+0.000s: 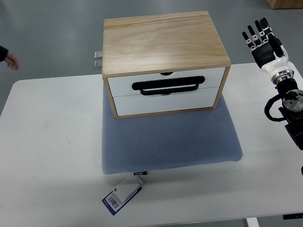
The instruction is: Open wood drawer with right hand
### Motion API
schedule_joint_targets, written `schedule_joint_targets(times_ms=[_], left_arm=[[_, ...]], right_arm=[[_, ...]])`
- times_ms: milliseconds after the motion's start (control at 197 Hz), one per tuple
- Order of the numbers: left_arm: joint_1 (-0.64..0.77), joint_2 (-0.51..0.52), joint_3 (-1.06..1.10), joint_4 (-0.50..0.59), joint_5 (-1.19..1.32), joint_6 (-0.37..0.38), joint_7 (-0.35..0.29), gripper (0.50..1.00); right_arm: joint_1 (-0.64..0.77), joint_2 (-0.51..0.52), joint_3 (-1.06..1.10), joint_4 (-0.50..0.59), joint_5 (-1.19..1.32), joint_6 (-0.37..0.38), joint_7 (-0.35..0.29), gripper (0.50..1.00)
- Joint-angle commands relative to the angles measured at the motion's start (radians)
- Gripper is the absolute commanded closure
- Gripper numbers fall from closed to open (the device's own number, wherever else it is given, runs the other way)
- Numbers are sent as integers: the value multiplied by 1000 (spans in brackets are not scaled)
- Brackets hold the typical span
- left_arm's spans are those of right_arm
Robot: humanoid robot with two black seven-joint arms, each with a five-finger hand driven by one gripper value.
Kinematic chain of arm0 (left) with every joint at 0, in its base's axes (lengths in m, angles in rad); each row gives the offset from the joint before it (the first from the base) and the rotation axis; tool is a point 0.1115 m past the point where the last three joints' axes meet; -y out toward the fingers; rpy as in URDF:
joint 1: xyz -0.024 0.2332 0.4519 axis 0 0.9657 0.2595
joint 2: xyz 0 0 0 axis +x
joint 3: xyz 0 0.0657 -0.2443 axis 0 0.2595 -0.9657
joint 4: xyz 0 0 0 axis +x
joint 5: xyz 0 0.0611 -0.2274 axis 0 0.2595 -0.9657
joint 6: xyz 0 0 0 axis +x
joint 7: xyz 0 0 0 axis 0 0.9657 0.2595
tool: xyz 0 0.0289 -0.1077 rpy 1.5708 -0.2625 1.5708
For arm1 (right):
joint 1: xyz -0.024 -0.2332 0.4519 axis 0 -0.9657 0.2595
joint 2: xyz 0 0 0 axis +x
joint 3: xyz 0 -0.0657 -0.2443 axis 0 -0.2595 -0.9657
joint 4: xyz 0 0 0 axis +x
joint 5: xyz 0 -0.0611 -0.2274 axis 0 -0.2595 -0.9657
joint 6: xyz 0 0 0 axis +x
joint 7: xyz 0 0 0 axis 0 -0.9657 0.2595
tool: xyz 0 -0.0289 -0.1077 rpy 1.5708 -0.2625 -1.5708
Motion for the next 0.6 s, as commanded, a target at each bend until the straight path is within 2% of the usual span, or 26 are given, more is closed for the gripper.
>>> schedule_joint_targets(times_ms=[0,376,381,453,529,534,595], left_arm=[[0,0,0,-1,0,0,0,500],[0,0,-2,0,-5,2,-1,500],[0,0,-2,-1,-3,2,-1,500],[0,0,-2,-3,-3,0,-1,500],[0,0,0,-5,-3,0,-1,500],[0,0,0,-6,-2,0,-1,500],[0,0,0,-9,0,0,-1,500]], right_arm=[[0,0,0,0,0,-2,0,556],[26,-31,-54,8,-32,0,-5,556],[73,-63,-70,8,-79,0,-9,556],[141,-126,-136,9,-225,8,-12,556],[164,-143,-163,11,-278,9,-17,556],[231,-181,-229,29,-411,17,-40,556],[296,-224,-304,77,-543,31,-72,556]])
